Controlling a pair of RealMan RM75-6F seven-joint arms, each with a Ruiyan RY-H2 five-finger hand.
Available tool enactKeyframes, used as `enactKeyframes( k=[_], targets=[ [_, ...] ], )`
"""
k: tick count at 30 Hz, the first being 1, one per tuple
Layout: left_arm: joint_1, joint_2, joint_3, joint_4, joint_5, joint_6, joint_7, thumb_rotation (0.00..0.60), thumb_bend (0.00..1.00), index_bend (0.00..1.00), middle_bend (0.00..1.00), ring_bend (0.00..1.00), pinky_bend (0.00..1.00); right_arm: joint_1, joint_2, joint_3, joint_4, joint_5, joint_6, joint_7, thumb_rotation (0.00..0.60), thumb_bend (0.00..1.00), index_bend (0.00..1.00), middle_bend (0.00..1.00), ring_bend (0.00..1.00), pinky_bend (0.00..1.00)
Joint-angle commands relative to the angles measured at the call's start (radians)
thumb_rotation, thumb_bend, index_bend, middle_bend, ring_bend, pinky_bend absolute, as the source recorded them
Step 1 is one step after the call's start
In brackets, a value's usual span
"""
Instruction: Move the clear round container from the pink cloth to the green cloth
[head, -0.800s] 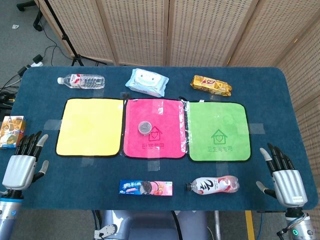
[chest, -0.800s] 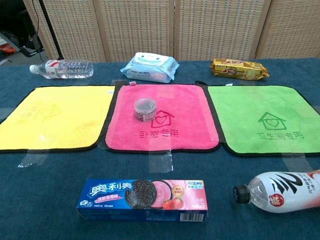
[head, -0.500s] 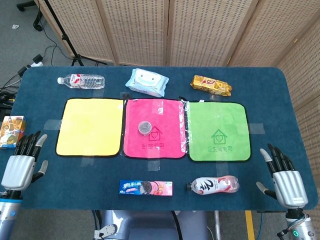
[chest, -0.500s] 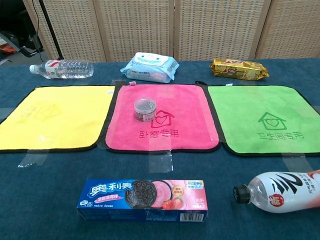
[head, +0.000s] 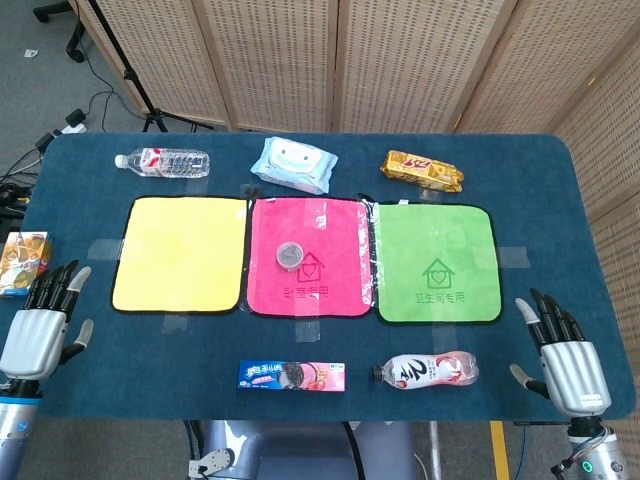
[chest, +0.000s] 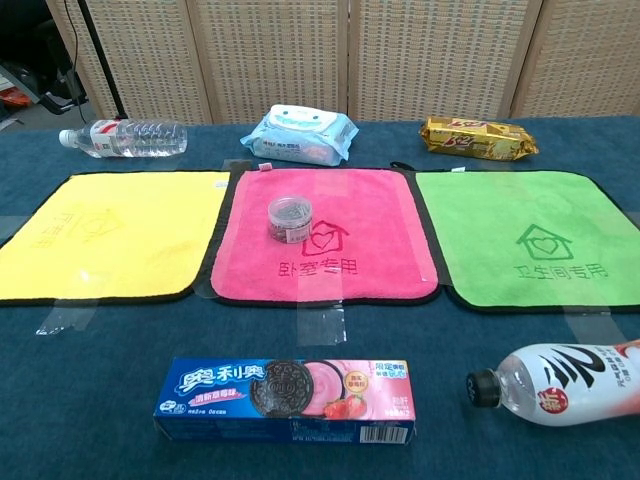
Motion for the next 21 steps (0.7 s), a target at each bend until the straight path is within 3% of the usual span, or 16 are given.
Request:
enactKeyframes(
  k=[1,14,21],
  targets=[
    [0.0,0.003,0.005,-0.006,0.005,-0.002,-0.009,0.6,0.44,0.0,0.0,0.0,0.05,-0.001,0.0,-0.001,-0.002,-0.007,0.006,-0.002,0.6,0.18,0.0,0.0,0.0,0.17],
    [-0.004,0.008,0.009,-0.019,0.014,-0.006,0.0,0.6,0.44,0.0,0.0,0.0,0.05,0.006,-0.009,-0.004,0.002,-0.02,-0.002,-0.026,0.6,0.18,0.0,0.0,0.0,0.17],
    [-0.007,0.005,0.01,-0.021,0.015,-0.013,0.009,0.6,0.44,0.0,0.0,0.0,0.05,0.035,-0.022,-0.005,-0.031,-0.051,-0.039,-0.129,0.6,0.18,0.0,0.0,0.0,0.17]
  ],
)
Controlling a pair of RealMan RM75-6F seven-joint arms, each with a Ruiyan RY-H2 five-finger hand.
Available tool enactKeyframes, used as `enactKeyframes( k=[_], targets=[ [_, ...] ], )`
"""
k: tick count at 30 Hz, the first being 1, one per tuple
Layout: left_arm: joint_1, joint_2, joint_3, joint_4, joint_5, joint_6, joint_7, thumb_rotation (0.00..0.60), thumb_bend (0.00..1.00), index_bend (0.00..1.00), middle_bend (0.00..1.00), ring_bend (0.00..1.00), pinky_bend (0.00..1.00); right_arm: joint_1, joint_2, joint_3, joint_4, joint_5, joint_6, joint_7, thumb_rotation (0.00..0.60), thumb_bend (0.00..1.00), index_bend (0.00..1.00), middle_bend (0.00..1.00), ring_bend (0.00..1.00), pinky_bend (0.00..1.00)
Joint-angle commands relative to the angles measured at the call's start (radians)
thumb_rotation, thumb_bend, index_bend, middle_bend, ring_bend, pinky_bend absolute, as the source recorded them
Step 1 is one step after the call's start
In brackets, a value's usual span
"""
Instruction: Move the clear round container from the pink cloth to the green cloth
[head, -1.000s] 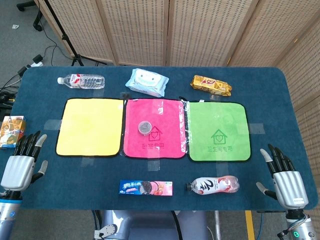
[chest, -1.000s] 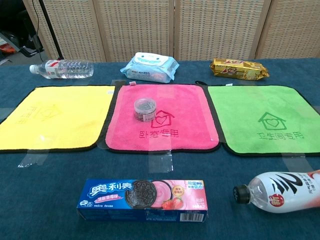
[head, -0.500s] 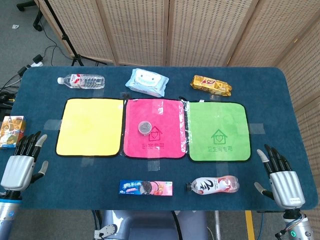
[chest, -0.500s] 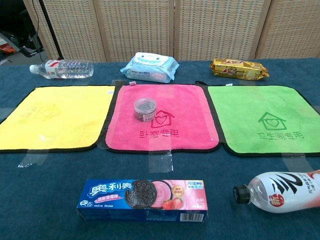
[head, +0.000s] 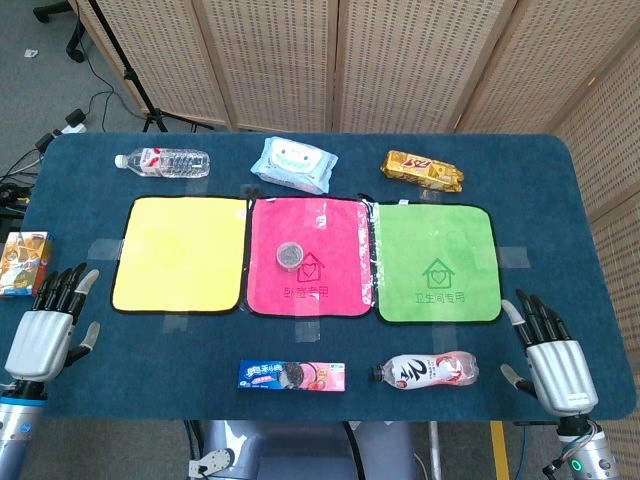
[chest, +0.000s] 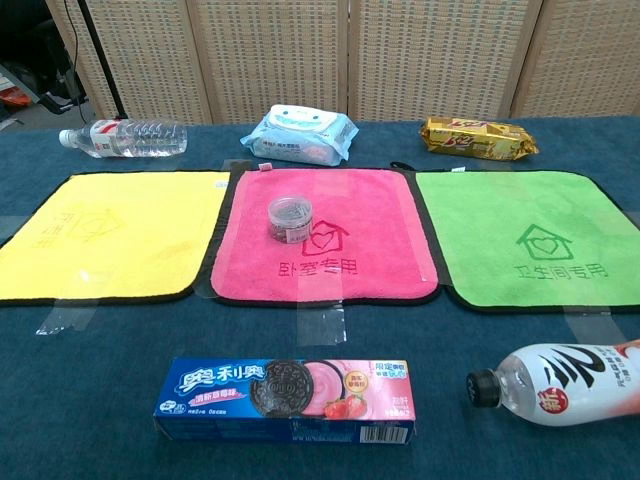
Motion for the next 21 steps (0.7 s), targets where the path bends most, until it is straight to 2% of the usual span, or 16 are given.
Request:
enactKeyframes(
  k=[1,6,12,21],
  targets=[
    [0.0,0.0,-0.001,-0.001,0.0,0.001,0.0,0.6,0.44,0.0,0.0,0.0,0.05,0.025,-0.006,0.001,-0.028,-0.021,-0.035,-0.082,0.6,0.18,0.0,0.0,0.0,0.17],
    [0.0,0.0,0.0,-0.003,0.0,0.001,-0.001,0.6,0.44,0.0,0.0,0.0,0.05,0.064,-0.01,0.01,-0.081,-0.025,-0.104,-0.204,0.6,0.18,0.0,0.0,0.0,0.17],
    [-0.004,-0.004,0.001,0.003,-0.005,-0.011,0.0,0.6,0.44,0.0,0.0,0.0,0.05,0.116,-0.017,0.046,-0.166,0.023,-0.196,-0.327,0.6,0.18,0.0,0.0,0.0,0.17],
    [-0.014,-0.015,-0.005,0.021,-0.024,-0.034,-0.009,0.6,0.44,0.0,0.0,0.0,0.05,0.254,-0.071,0.176,-0.196,0.226,-0.366,-0.485,0.6,0.18,0.0,0.0,0.0,0.17]
  ],
)
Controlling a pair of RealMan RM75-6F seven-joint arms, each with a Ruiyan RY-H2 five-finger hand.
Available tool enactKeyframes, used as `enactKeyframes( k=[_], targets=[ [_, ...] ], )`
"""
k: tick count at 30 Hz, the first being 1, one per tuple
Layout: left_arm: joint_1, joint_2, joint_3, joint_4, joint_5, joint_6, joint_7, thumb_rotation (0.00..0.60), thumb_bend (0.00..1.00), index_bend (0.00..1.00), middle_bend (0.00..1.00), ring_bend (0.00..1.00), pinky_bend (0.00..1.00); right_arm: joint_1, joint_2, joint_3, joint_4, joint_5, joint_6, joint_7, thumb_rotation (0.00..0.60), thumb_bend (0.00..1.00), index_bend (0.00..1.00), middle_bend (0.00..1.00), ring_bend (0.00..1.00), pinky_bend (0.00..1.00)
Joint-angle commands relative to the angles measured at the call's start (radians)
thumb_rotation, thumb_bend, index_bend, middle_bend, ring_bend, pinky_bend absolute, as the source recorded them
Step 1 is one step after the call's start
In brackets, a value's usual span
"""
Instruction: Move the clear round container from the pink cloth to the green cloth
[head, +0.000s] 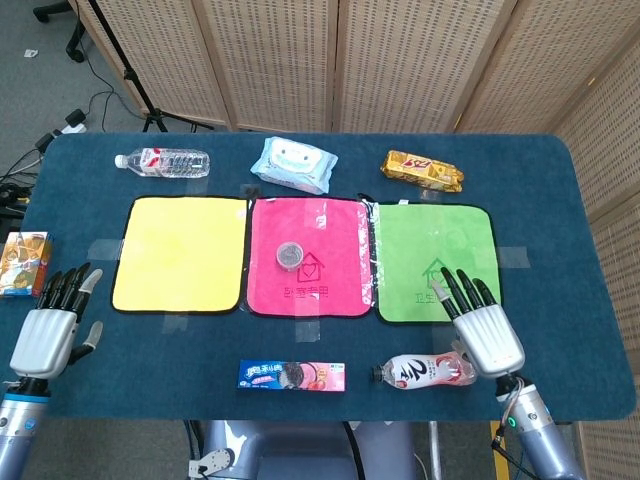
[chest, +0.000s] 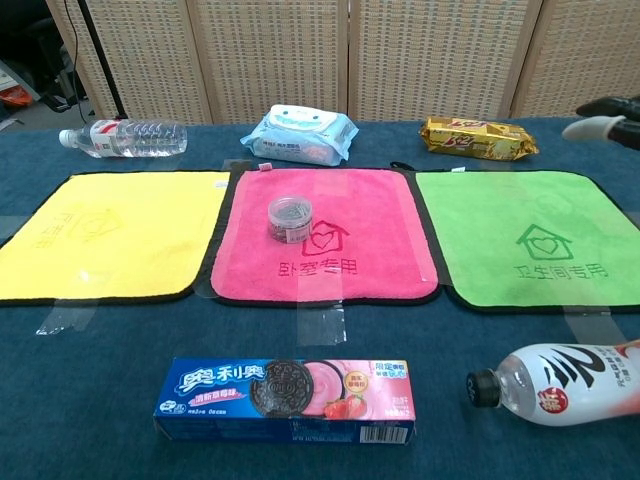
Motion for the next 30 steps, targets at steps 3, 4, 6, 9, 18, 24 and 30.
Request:
enactKeyframes(
  k=[3,4,6,9,18,24,30],
  targets=[
    [-0.007,-0.008,-0.001,0.013,-0.012,-0.019,-0.002,0.6,0.44,0.0,0.0,0.0,0.05,0.108,-0.063,0.085,0.022,0.149,-0.113,-0.114,0.6,0.18,0.0,0.0,0.0,0.17],
    [-0.009,-0.01,-0.001,0.016,-0.015,-0.025,-0.003,0.6,0.44,0.0,0.0,0.0,0.05,0.128,-0.079,0.095,0.036,0.179,-0.131,-0.139,0.6,0.18,0.0,0.0,0.0,0.17],
    [-0.012,-0.012,-0.002,0.02,-0.02,-0.032,-0.006,0.6,0.44,0.0,0.0,0.0,0.05,0.162,-0.11,0.107,0.058,0.228,-0.155,-0.184,0.6,0.18,0.0,0.0,0.0,0.17],
    [-0.016,-0.013,-0.005,0.025,-0.028,-0.04,-0.017,0.6,0.44,0.0,0.0,0.0,0.05,0.216,-0.163,0.118,0.095,0.292,-0.184,-0.246,0.6,0.19,0.0,0.0,0.0,0.17],
    [-0.026,-0.009,-0.014,0.044,-0.051,-0.065,-0.065,0.6,0.44,0.0,0.0,0.0,0.05,0.369,-0.303,0.129,0.168,0.407,-0.222,-0.386,0.6,0.21,0.0,0.0,0.0,0.17],
    [-0.031,-0.009,-0.015,0.052,-0.055,-0.075,-0.084,0.6,0.44,0.0,0.0,0.0,0.05,0.413,-0.345,0.108,0.181,0.429,-0.207,-0.432,0.6,0.21,0.0,0.0,0.0,0.17],
    [-0.037,-0.011,-0.009,0.056,-0.058,-0.093,-0.096,0.6,0.44,0.0,0.0,0.0,0.05,0.469,-0.39,0.101,0.204,0.494,-0.199,-0.501,0.6,0.21,0.02,0.0,0.0,0.17]
  ],
)
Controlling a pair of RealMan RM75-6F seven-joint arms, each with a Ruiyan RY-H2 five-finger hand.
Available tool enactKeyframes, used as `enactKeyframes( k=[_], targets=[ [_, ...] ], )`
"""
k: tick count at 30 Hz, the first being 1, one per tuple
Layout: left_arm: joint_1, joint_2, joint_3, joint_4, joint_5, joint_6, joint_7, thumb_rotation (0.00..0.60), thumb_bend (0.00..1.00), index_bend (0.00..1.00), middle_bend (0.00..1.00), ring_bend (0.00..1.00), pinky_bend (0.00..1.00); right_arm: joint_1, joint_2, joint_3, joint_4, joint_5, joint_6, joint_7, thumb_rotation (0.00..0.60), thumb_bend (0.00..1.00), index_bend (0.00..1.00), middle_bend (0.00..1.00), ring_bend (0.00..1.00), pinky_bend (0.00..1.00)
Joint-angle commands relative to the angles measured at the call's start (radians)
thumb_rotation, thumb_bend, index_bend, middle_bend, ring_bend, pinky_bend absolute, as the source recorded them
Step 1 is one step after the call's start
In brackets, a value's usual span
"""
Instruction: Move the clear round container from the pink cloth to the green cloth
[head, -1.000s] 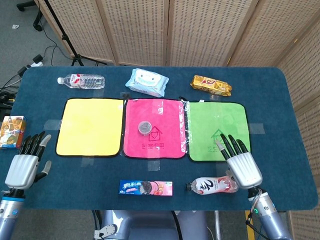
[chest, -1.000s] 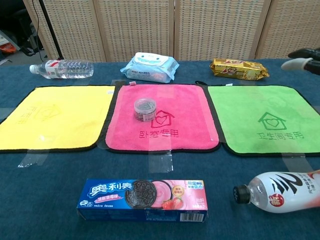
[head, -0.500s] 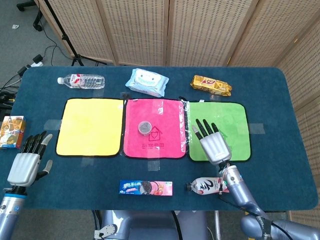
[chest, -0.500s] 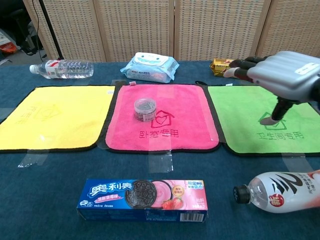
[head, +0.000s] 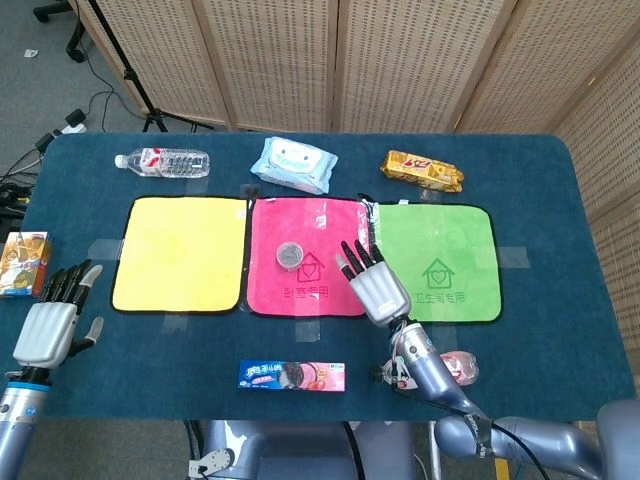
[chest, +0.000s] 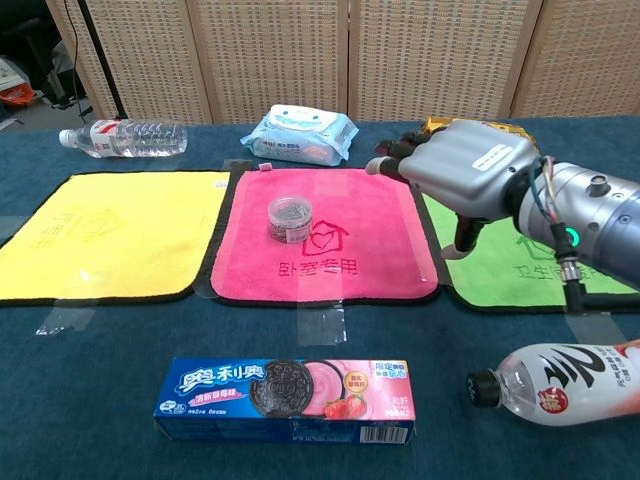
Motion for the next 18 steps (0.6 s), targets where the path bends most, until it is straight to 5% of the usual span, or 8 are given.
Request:
enactKeyframes(
  k=[1,18],
  targets=[
    [-0.003,-0.001,0.003,0.001,0.0,-0.005,-0.005,0.6,0.44,0.0,0.0,0.0,0.05,0.035,-0.028,-0.003,0.017,0.039,0.004,-0.038,0.6,0.21,0.02,0.0,0.0,0.17],
    [-0.021,-0.011,0.007,0.029,-0.017,-0.051,-0.045,0.6,0.44,0.0,0.0,0.0,0.05,0.243,-0.192,0.031,0.162,0.203,-0.038,-0.131,0.6,0.21,0.02,0.0,0.0,0.17]
  ],
)
